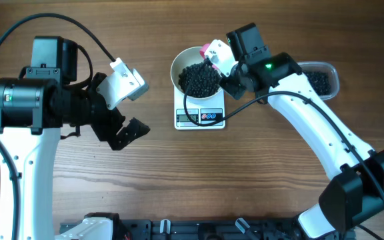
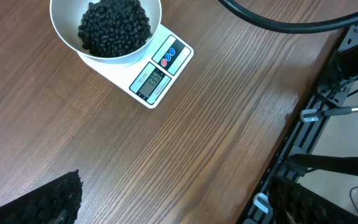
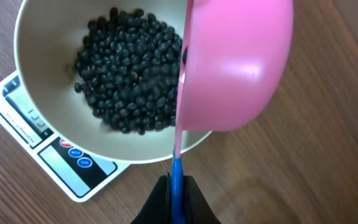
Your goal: Scoop item into bowl and weigh 150g on scale
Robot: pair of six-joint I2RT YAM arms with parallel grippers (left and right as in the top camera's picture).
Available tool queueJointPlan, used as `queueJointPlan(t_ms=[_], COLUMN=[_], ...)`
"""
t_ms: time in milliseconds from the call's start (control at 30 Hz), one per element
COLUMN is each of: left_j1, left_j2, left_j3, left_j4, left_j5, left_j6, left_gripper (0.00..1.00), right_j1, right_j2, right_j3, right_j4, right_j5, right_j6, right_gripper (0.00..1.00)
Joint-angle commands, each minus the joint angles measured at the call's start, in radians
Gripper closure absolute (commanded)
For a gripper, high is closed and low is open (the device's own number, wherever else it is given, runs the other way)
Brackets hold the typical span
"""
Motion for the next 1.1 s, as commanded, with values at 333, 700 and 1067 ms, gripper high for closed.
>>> queueJointPlan(t_ms=[333,700,1067], left_j1=[0.006,0.006,0.006], left_j2=[-0.009,-0.009,-0.009], left_j3=[0.011,0.011,0.011], left_j4=[-0.001,-0.001,-0.001], left_j5=[-0.002,-0.002,-0.002], left_j6=[0.012,0.012,0.012], left_gripper=[0.00,0.00,0.00], right_j1=[0.048,0.038,-0.109], right_j2=[0.022,-0.006,-0.105], right_j3=[-0.004,0.042,0.067], right_j4=[0.031,0.009,-0.161], right_j5=[0.097,0.099,0.099], right_j6=[-0.069,0.161,0.381], right_gripper=[0.96,0.96,0.96])
